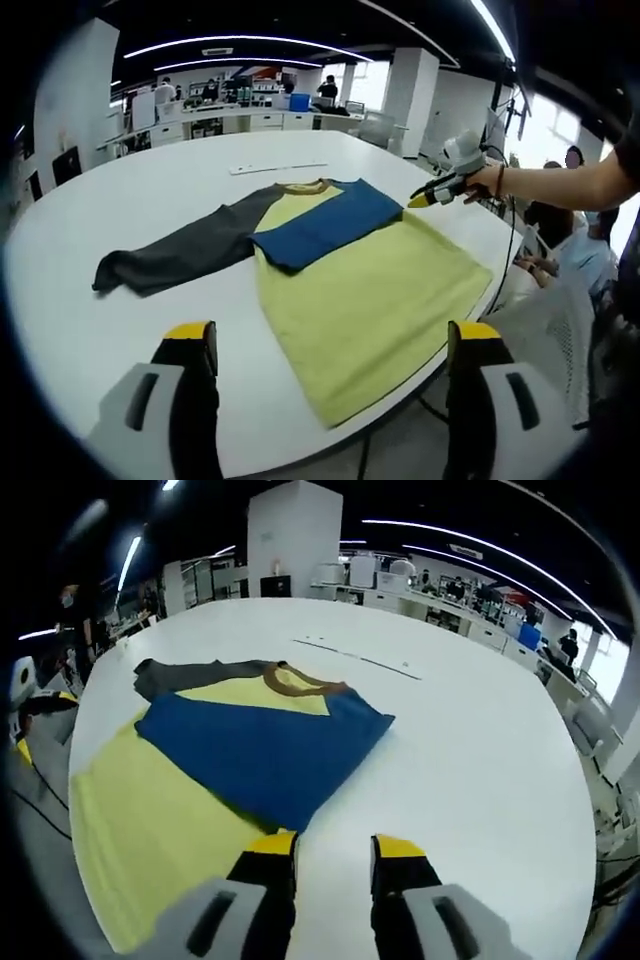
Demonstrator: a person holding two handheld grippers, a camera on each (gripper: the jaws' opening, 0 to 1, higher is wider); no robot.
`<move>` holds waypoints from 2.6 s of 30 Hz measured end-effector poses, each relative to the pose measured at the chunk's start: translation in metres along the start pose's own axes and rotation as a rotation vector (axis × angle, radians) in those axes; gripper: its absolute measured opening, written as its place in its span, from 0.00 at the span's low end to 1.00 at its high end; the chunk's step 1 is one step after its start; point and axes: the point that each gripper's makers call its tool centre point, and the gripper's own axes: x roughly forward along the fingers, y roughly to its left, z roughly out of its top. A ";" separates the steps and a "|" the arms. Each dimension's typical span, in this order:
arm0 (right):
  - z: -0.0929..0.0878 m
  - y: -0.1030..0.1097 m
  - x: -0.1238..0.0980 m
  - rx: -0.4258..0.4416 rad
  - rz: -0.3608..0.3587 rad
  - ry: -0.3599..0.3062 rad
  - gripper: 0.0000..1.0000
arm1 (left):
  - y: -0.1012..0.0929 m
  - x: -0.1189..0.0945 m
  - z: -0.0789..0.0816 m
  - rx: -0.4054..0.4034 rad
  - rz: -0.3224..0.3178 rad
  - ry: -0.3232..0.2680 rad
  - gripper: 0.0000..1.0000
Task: Fold the garment on the visible template until the final outline fits inside the template.
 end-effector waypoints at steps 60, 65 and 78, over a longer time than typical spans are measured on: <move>-0.025 -0.021 0.000 0.242 -0.075 0.072 0.38 | 0.030 -0.010 0.006 -0.070 0.057 -0.020 0.91; -0.015 -0.017 -0.015 0.294 -0.051 0.008 0.62 | 0.044 -0.011 0.011 -0.075 0.082 -0.029 0.93; -0.011 0.000 -0.053 0.345 0.016 -0.063 1.00 | 0.106 -0.012 0.025 -0.135 0.199 -0.069 0.93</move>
